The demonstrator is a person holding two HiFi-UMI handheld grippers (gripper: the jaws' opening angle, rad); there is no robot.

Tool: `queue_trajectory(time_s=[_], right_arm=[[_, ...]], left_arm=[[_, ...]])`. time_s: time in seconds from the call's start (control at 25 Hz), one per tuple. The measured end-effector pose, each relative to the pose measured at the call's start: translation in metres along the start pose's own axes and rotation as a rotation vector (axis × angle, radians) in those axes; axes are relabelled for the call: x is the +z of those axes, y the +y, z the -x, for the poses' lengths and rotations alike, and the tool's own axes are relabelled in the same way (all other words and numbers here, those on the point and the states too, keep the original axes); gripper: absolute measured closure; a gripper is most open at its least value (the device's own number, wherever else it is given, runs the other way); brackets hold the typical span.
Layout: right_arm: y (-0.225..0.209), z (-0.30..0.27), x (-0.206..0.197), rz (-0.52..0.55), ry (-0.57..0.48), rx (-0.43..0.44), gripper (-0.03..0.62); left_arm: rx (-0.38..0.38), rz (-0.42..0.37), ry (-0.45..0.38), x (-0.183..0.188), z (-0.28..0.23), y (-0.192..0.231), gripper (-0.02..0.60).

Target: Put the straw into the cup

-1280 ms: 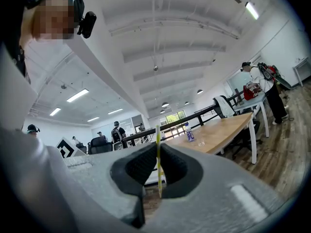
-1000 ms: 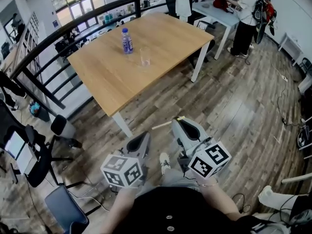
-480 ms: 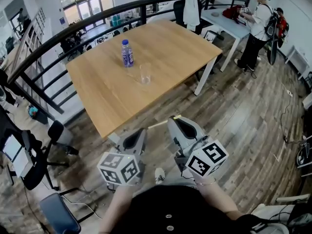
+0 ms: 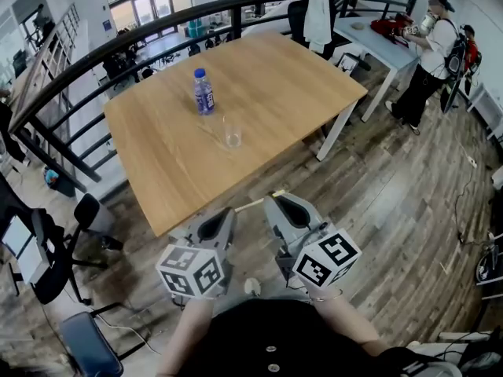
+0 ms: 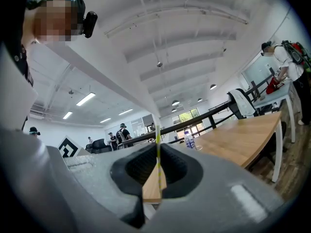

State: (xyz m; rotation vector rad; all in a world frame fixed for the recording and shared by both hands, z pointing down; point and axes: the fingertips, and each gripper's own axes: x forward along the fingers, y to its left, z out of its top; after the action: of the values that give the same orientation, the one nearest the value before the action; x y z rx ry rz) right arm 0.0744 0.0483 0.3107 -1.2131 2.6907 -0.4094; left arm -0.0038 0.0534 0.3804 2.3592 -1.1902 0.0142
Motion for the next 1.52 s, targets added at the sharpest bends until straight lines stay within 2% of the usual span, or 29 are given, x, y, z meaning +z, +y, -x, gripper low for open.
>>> queue_trajectory(time_s=[0.36, 0.92, 1.24, 1.52], right_arm=[[-0.019, -0.005, -0.01, -0.037, 0.018, -0.014, 0.575], [-0.054, -0.009, -0.017, -0.069, 0.032, -0.069, 0.574], [-0.077, -0.055, -0.025, -0.085, 0.068, -0.059, 0.574], [-0.106, -0.099, -0.007, -0.073, 0.048, -0.078, 0.574]], left_arm=[[0.023, 0.025, 0.018, -0.007, -0.009, 0.012, 0.565], [0.013, 0.036, 0.055, -0.01, -0.037, 0.025, 0.565], [0.022, 0.064, 0.076, -0.001, -0.065, 0.058, 0.565], [0.005, 0.066, 0.069, 0.028, -0.102, 0.09, 0.565]])
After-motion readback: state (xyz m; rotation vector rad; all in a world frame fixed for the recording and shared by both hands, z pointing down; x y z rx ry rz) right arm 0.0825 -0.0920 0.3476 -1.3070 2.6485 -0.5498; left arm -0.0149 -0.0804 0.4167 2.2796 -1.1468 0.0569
